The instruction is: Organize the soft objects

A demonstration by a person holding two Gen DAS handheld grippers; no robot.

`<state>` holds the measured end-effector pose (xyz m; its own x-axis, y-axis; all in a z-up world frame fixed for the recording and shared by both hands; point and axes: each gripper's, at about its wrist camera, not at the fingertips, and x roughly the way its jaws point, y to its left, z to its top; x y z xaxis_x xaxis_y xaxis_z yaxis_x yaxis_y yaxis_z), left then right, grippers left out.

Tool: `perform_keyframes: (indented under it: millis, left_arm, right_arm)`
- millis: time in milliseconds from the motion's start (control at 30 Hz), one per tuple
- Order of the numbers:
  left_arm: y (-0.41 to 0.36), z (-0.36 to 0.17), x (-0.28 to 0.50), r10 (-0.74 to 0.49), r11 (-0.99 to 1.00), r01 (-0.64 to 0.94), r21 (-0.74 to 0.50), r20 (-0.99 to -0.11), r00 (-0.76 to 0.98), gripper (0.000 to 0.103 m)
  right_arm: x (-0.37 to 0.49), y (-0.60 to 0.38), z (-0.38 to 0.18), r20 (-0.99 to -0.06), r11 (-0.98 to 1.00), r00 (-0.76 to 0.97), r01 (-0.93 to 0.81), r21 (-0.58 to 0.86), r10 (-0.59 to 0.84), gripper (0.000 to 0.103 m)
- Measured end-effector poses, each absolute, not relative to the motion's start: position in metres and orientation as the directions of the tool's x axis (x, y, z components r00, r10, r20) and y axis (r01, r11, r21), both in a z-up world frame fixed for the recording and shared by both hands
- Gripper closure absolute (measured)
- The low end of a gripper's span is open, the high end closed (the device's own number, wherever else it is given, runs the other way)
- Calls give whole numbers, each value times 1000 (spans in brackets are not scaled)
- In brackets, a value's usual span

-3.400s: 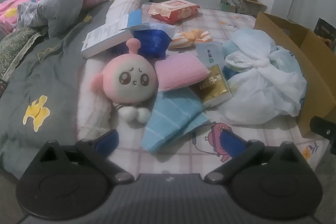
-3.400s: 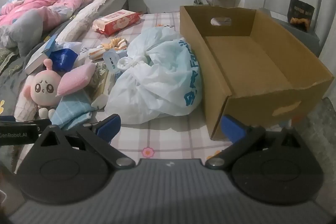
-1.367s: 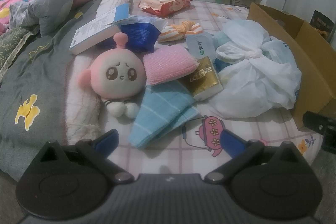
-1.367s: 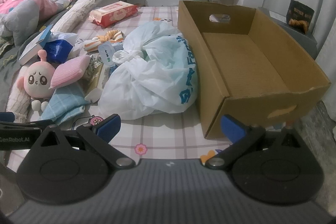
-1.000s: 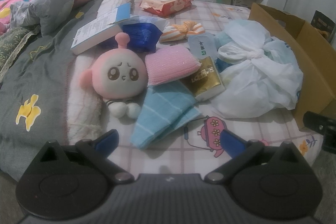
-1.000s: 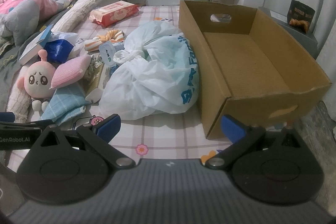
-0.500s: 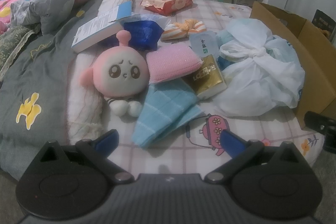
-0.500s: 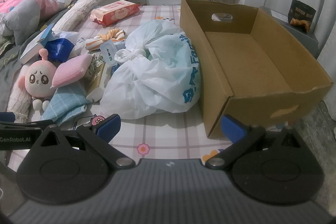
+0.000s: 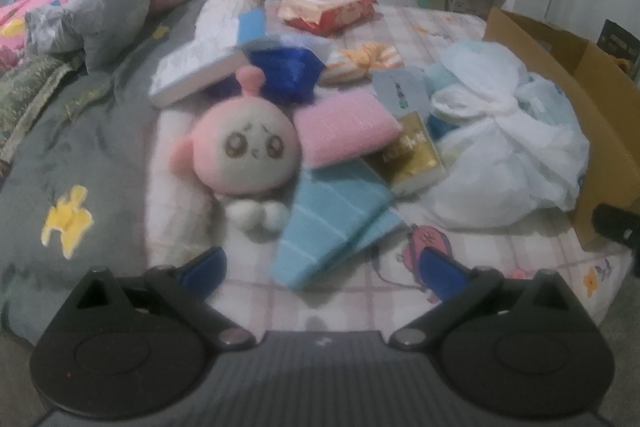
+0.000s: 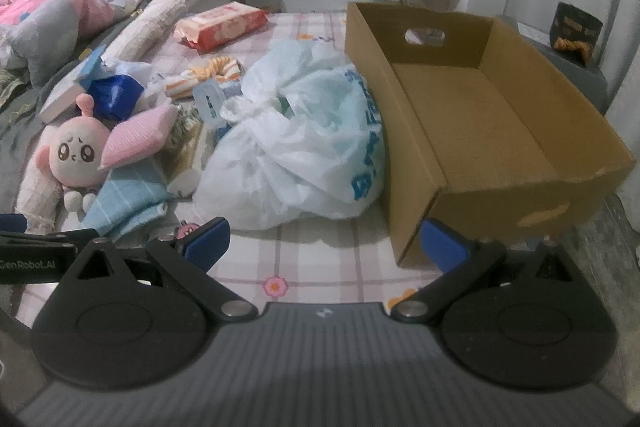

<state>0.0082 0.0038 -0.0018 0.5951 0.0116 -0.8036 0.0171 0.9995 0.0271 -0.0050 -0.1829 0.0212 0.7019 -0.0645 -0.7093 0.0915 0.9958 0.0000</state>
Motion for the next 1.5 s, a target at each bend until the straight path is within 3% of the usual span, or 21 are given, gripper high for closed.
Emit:
perform_keyframes:
  millis: [300, 500, 767, 933, 1067, 1133, 1233, 1500]
  left_arm:
    - [58, 29, 30, 13, 999, 14, 32, -729, 684, 0]
    - [97, 35, 51, 14, 1000, -24, -4, -704, 710, 1]
    - [124, 20, 83, -82, 981, -71, -182, -714, 696, 20]
    - [126, 10, 104, -91, 974, -82, -209, -702, 706, 39]
    - [126, 1, 124, -99, 972, -88, -216, -724, 683, 59]
    - [127, -4, 133, -110, 968, -96, -232, -735, 669, 64]
    - [129, -10, 143, -129, 962, -101, -255, -745, 655, 65]
    - [130, -24, 161, -145, 955, -117, -274, -771, 621, 66]
  right_arm:
    - [22, -152, 70, -532, 994, 840, -78, 74, 105, 1]
    - [77, -113, 88, -518, 960, 808, -237, 149, 280, 1]
    - [185, -37, 132, -492, 852, 707, -497, 165, 508, 1]
    - [265, 22, 121, -572, 750, 554, -638, 175, 604, 6]
    - [315, 68, 89, -667, 670, 375, -697, 255, 643, 21]
    - [332, 81, 67, -708, 652, 293, -694, 305, 643, 31]
    - [350, 92, 40, -746, 623, 168, -681, 385, 645, 38]
    - [368, 99, 19, -753, 561, 26, -685, 466, 658, 41]
